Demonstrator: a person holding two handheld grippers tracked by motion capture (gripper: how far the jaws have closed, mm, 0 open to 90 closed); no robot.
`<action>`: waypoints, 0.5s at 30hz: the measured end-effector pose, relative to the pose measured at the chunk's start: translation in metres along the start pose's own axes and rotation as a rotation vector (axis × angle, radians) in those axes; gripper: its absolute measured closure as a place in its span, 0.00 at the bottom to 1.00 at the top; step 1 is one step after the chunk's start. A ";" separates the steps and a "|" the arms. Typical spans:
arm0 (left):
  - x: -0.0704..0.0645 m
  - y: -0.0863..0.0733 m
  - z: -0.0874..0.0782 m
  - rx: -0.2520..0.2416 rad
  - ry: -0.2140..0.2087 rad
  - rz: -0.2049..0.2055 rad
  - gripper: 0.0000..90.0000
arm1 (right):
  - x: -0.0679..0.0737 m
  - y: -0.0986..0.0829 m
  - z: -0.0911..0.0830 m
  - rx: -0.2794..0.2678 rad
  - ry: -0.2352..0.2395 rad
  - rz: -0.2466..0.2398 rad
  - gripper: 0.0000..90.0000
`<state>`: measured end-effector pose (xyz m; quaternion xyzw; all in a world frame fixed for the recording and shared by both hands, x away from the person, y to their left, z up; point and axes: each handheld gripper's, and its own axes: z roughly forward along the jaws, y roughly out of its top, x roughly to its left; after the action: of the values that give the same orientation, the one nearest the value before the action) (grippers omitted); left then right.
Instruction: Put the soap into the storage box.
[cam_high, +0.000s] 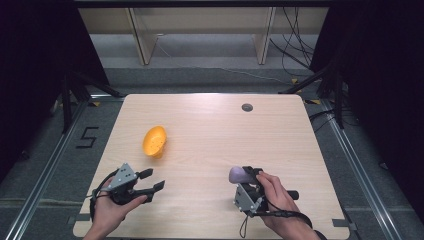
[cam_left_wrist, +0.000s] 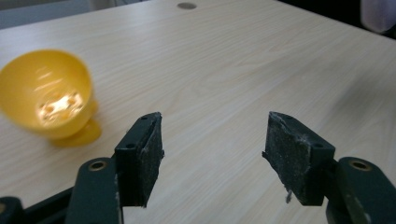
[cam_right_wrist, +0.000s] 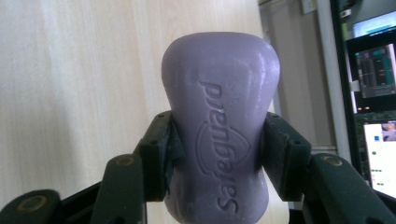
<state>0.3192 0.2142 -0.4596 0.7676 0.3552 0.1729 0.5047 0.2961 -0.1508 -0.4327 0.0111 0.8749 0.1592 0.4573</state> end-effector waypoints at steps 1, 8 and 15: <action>-0.004 0.004 0.003 -0.008 -0.011 0.000 0.39 | -0.001 0.002 0.000 -0.010 -0.023 -0.039 0.56; -0.025 0.032 0.023 -0.027 -0.108 0.054 0.38 | 0.002 0.003 -0.002 0.007 -0.060 0.001 0.56; -0.038 0.052 0.037 -0.031 -0.186 0.049 0.37 | -0.001 0.002 0.000 0.001 -0.082 -0.054 0.56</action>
<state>0.3351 0.1502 -0.4250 0.7810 0.2850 0.1185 0.5429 0.2959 -0.1488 -0.4314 -0.0060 0.8554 0.1459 0.4970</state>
